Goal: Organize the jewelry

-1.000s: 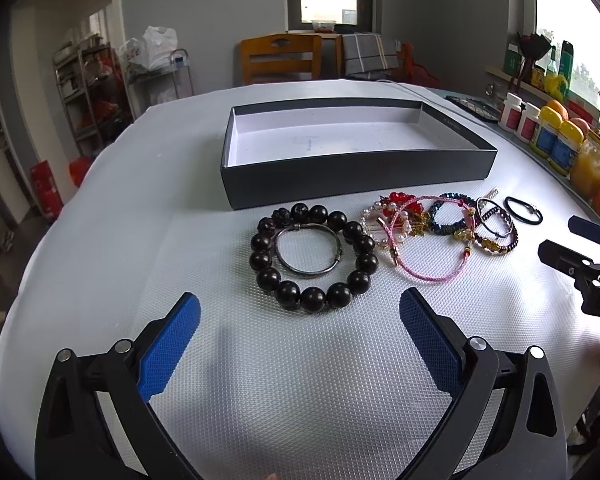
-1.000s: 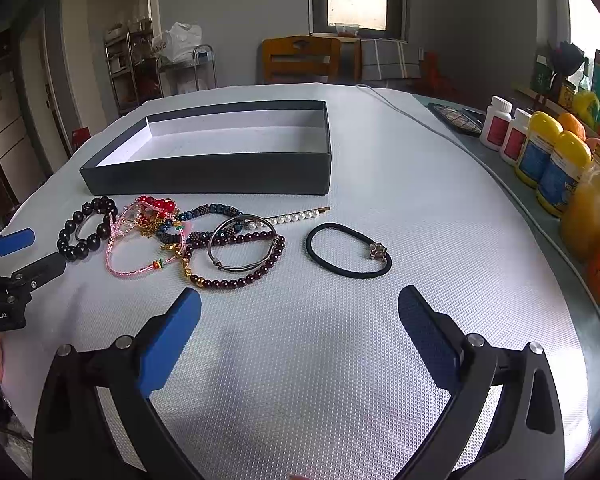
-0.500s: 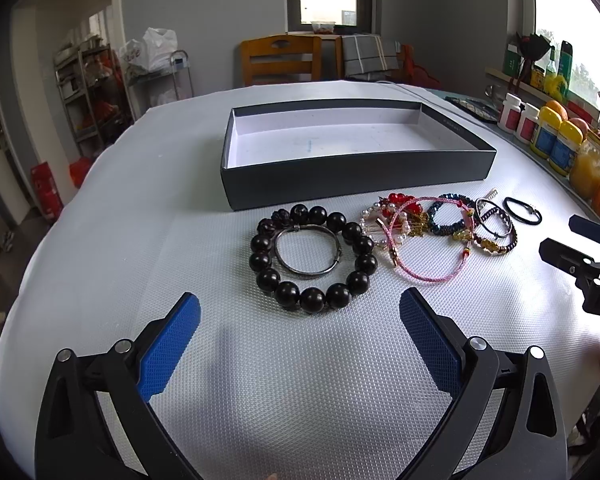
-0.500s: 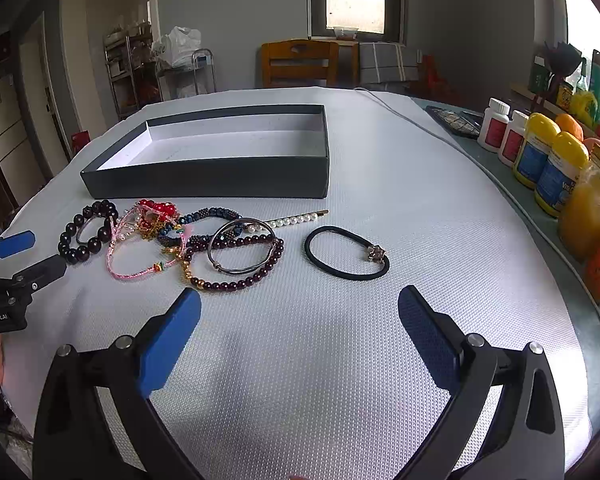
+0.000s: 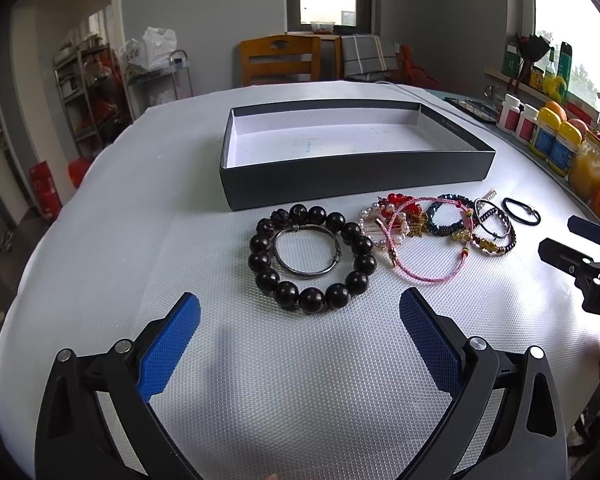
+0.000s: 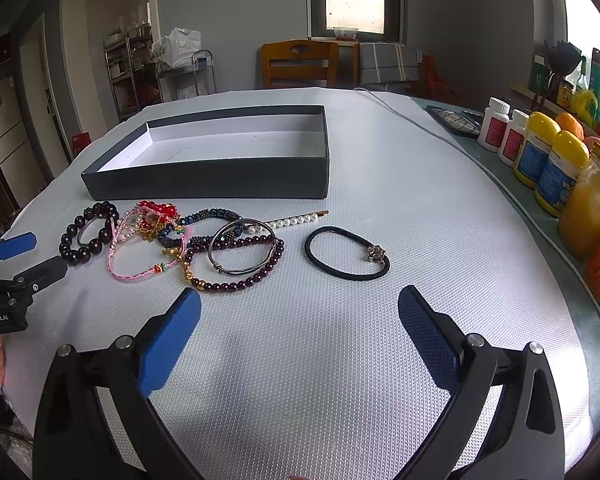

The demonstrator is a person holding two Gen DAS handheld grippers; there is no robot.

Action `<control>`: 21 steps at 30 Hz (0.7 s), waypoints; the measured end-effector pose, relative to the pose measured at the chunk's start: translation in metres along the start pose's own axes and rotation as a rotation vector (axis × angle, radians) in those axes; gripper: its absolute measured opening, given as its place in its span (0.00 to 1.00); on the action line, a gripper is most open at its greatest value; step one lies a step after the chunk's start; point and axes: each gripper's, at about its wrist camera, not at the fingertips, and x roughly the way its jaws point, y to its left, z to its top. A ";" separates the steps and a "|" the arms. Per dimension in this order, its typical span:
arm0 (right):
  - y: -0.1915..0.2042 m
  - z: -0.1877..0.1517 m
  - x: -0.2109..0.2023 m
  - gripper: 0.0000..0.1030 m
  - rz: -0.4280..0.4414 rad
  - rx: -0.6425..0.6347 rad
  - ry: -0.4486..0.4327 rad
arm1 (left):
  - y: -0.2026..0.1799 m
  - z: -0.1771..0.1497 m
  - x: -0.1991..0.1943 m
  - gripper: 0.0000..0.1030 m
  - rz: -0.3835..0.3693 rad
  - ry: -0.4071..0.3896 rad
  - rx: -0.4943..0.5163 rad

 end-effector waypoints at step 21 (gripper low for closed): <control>-0.001 0.000 0.002 0.95 0.006 0.004 0.002 | 0.004 -0.002 0.003 0.98 -0.011 0.007 -0.027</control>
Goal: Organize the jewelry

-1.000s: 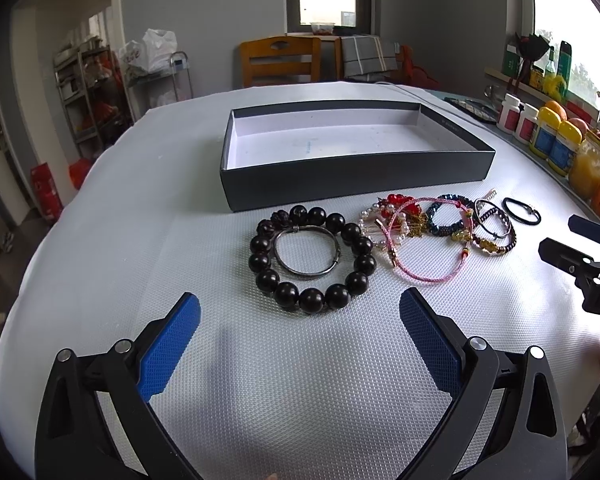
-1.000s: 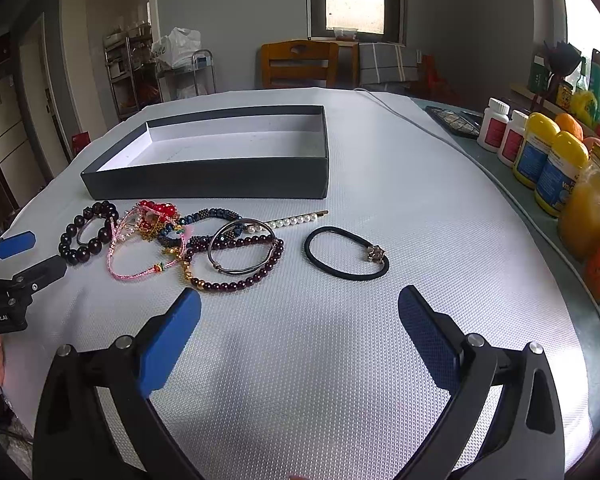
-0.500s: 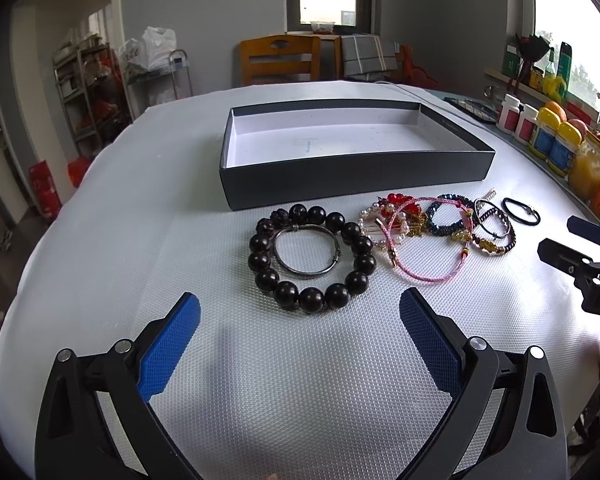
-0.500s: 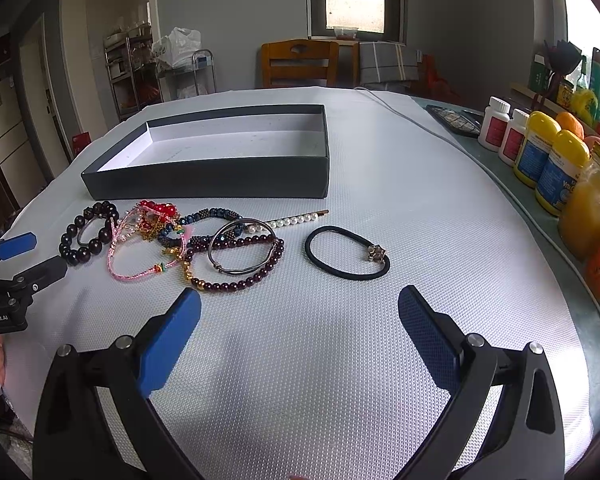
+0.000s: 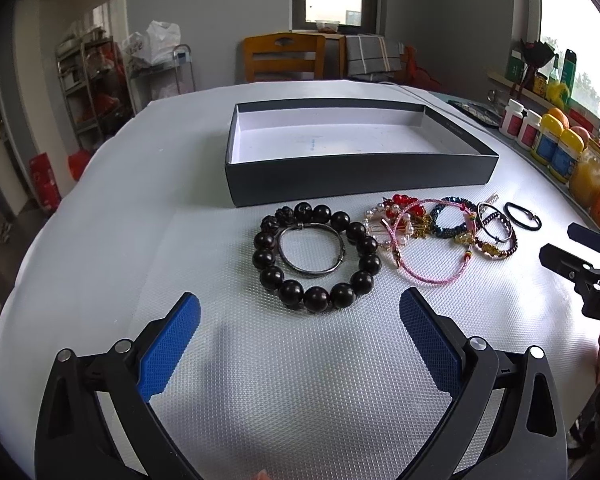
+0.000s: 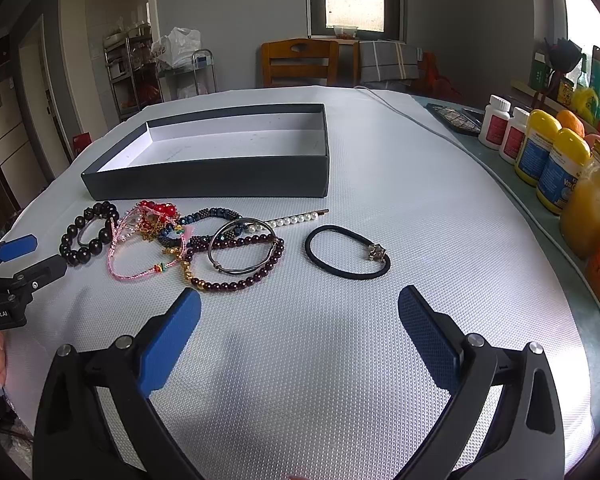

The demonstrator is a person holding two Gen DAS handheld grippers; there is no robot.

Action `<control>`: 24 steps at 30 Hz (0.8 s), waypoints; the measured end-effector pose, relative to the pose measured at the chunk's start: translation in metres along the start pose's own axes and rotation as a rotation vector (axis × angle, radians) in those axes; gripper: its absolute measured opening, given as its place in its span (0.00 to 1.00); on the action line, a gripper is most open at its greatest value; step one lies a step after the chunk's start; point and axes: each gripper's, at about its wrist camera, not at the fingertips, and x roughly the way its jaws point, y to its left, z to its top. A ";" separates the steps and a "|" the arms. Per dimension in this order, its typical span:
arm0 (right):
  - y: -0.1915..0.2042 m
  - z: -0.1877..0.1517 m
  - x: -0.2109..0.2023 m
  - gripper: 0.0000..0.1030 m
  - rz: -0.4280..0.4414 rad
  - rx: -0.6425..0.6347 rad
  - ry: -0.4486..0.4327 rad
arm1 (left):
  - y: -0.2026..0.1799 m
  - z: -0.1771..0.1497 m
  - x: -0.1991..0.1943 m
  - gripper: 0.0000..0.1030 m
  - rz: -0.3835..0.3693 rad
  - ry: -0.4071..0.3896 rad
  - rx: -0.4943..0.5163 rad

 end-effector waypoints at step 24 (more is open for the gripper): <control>0.002 0.013 -0.012 0.85 0.085 -0.091 -0.008 | 0.043 0.028 0.014 0.78 -0.114 0.075 0.045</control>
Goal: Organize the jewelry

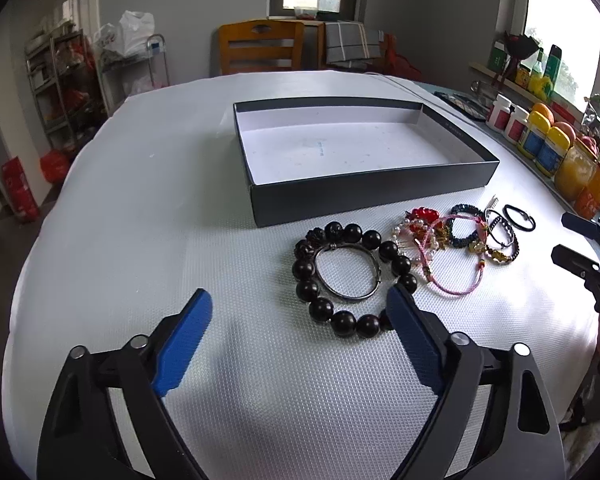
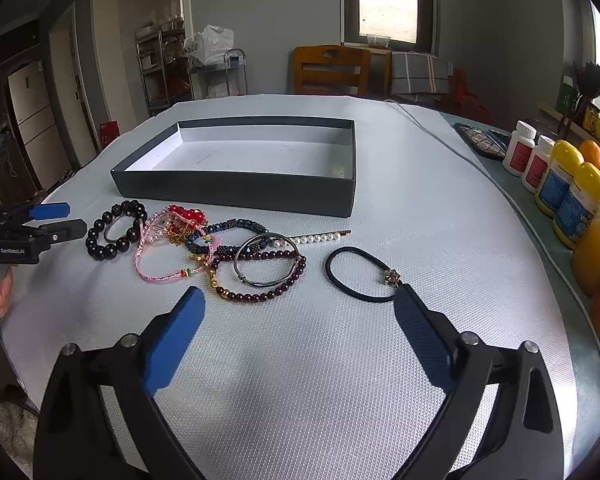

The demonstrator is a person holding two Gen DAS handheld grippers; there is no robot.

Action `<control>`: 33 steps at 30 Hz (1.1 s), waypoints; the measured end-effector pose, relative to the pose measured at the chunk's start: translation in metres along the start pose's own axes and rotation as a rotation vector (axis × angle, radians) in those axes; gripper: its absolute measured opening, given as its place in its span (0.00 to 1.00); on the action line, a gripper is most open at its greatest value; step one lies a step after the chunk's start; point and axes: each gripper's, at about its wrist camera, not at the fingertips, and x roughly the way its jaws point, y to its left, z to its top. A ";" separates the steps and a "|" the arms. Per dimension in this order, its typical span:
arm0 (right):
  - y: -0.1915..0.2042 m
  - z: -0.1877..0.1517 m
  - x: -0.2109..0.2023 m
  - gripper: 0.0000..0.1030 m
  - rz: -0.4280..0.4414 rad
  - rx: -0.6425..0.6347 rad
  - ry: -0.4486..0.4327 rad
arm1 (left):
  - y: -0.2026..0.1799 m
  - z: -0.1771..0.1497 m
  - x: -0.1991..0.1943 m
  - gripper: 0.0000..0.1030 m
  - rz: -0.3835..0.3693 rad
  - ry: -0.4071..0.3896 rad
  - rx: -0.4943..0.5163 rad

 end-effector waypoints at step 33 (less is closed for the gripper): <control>0.068 0.044 0.062 0.05 0.190 -0.248 0.093 | 0.007 0.002 0.004 0.14 -0.033 0.016 0.025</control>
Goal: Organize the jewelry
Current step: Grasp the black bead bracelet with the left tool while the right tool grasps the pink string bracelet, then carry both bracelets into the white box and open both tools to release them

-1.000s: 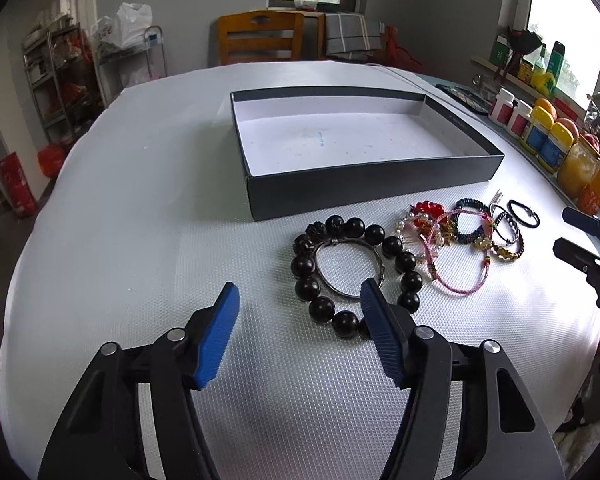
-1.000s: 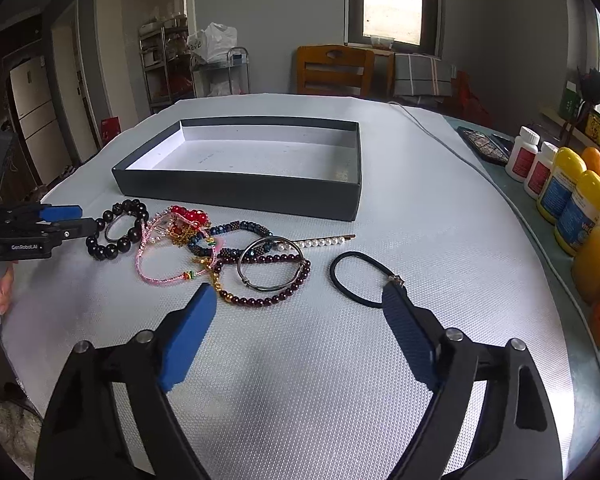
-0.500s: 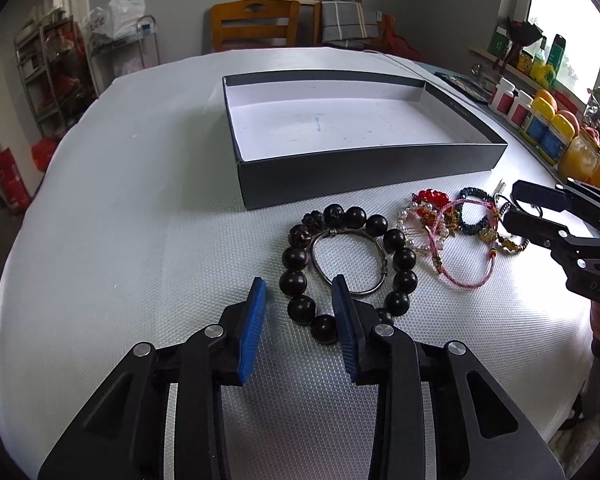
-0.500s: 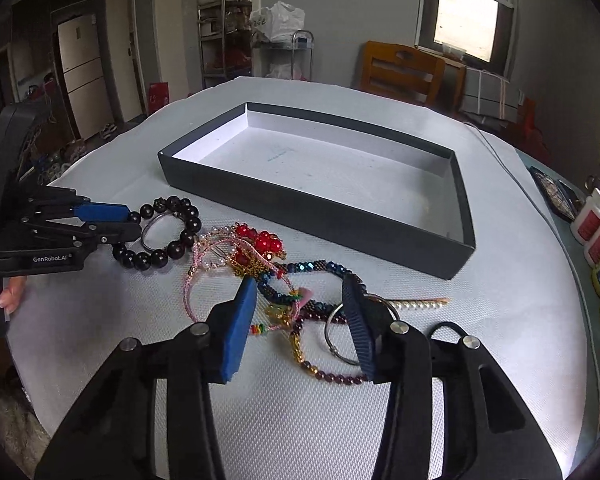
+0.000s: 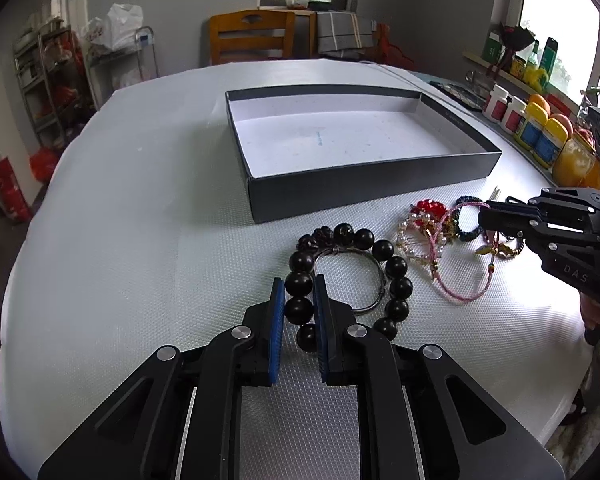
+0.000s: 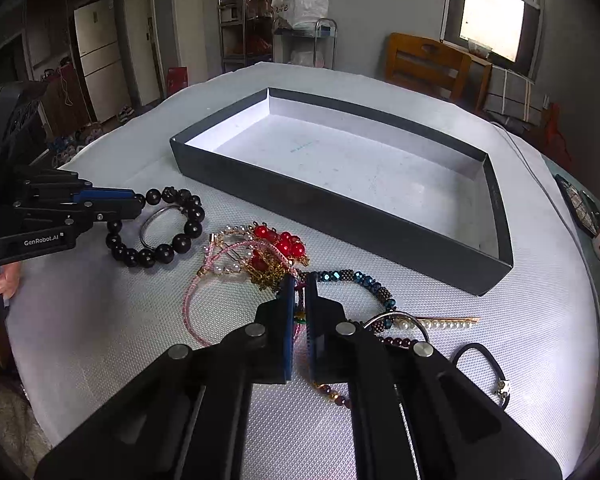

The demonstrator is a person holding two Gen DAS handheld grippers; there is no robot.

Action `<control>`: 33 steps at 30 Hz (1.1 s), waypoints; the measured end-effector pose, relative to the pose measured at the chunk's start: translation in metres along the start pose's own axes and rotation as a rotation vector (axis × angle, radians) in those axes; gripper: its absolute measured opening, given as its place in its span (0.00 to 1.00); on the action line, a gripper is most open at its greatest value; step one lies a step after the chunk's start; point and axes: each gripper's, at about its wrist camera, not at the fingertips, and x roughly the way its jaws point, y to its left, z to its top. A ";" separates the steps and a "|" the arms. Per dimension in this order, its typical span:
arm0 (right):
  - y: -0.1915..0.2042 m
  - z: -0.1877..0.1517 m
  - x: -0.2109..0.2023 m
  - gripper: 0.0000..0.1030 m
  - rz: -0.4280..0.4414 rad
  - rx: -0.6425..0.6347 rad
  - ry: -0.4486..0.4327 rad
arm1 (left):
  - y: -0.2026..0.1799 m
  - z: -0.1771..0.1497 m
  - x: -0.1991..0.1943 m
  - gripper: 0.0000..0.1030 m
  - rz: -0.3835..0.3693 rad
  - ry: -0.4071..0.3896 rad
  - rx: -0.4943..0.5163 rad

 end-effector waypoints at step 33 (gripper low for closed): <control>-0.131 0.104 0.029 0.05 -0.230 0.218 -0.073 | -0.041 0.174 0.048 0.14 0.028 -0.136 0.136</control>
